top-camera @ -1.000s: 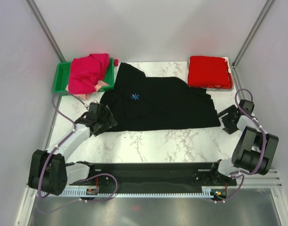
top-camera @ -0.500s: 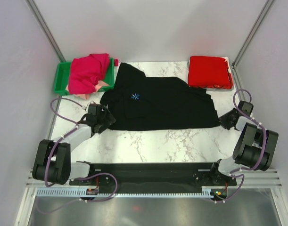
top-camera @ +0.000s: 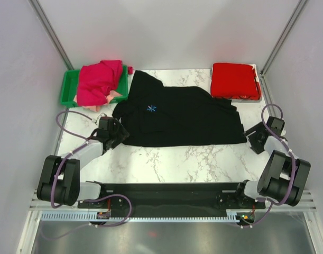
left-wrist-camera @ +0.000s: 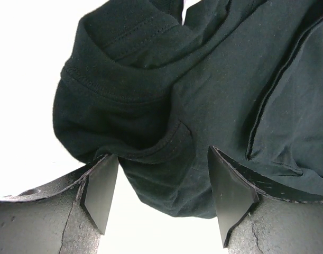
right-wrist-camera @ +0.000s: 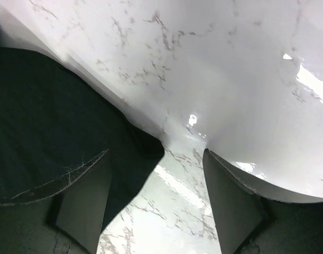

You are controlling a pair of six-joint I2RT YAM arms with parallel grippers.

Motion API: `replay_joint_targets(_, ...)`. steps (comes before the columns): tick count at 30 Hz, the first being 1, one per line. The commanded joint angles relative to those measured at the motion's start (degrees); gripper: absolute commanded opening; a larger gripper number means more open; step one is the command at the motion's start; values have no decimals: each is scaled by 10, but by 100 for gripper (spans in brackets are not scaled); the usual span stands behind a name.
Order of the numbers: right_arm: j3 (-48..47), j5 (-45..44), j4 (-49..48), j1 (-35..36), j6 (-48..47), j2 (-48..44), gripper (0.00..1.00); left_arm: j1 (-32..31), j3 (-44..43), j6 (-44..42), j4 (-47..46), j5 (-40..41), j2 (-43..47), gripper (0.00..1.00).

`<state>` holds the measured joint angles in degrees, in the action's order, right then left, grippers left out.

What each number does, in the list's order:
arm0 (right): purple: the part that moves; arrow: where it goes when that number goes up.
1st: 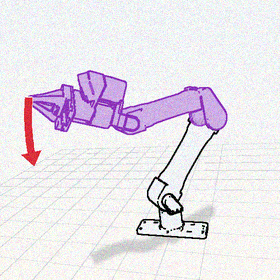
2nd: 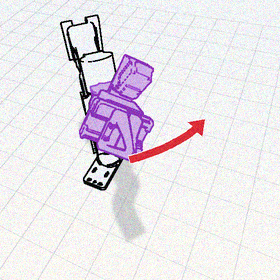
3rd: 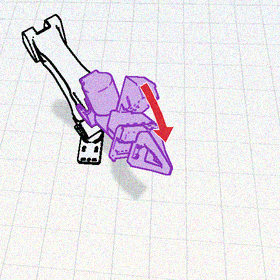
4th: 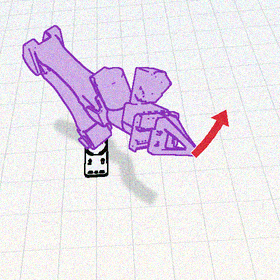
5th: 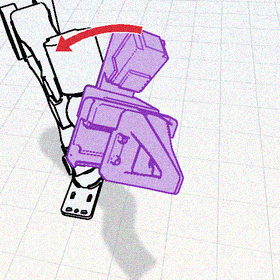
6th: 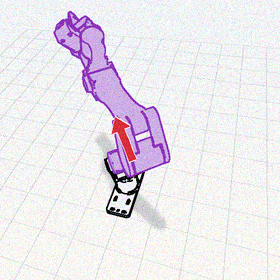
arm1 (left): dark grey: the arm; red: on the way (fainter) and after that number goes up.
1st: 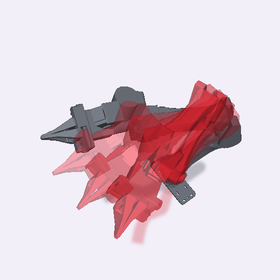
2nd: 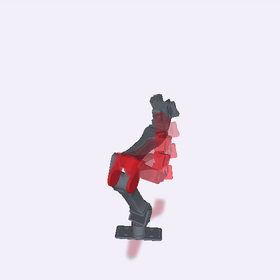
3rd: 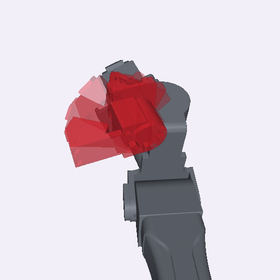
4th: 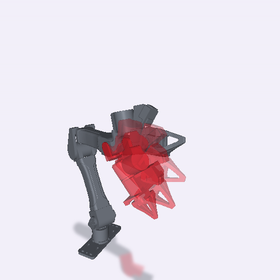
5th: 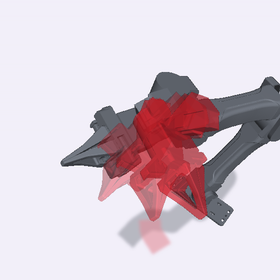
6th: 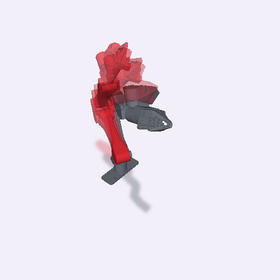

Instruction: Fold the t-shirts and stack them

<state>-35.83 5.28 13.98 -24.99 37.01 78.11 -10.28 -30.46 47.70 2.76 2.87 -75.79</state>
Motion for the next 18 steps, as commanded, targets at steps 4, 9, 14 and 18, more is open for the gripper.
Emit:
replay_joint_targets(4, 49, 16, 37, -2, -12, -26, 71, 2, 22, 12, 9, 5, 3, 75)
replay_joint_targets(9, 52, 39, -15, 6, -1, 6, 63, 2, 26, 6, 8, 9, 9, 77)
replay_joint_targets(14, 48, 42, -30, 13, 9, 30, 48, 2, 25, 5, 2, 10, 5, 80)
replay_joint_targets(18, 54, 42, -51, 20, 10, 42, 33, 2, 28, 7, -8, 11, -7, 79)
